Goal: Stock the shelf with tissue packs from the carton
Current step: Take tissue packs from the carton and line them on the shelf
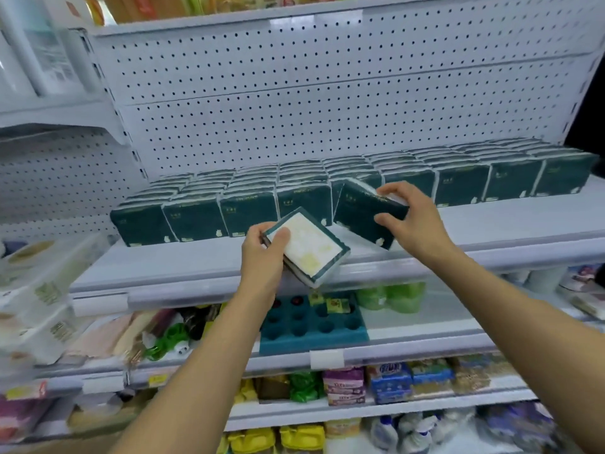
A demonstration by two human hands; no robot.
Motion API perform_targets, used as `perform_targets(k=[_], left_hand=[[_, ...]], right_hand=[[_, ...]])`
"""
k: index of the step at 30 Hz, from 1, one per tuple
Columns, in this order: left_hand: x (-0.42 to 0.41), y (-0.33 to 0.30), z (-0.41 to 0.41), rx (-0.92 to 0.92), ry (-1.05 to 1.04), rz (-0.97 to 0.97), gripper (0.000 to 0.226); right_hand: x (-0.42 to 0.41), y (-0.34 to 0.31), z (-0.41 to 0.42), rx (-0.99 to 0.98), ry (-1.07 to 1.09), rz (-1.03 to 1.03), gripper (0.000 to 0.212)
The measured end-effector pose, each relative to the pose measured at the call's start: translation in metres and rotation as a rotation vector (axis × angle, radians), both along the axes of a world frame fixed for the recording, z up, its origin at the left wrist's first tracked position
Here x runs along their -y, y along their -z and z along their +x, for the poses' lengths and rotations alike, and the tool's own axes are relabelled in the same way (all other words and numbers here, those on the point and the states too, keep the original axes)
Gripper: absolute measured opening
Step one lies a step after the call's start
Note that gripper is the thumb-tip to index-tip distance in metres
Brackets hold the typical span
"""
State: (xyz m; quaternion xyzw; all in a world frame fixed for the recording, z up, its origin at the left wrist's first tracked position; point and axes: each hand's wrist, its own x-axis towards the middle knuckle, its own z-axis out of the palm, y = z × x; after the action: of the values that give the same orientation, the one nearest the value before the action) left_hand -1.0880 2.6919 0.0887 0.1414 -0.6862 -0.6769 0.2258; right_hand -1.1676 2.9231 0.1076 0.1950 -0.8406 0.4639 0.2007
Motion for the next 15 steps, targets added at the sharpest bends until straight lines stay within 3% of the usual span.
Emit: perform_targets(k=[5, 15], left_hand=[[0.006, 0.004, -0.039, 0.061, 0.068, 0.079, 0.020], [0.001, 0.006, -0.071, 0.095, 0.136, 0.186, 0.027]], right_hand=[[0.000, 0.005, -0.038, -0.011, 0.104, 0.358, 0.038], [0.013, 0.025, -0.084, -0.197, 0.108, 0.395, 0.048]])
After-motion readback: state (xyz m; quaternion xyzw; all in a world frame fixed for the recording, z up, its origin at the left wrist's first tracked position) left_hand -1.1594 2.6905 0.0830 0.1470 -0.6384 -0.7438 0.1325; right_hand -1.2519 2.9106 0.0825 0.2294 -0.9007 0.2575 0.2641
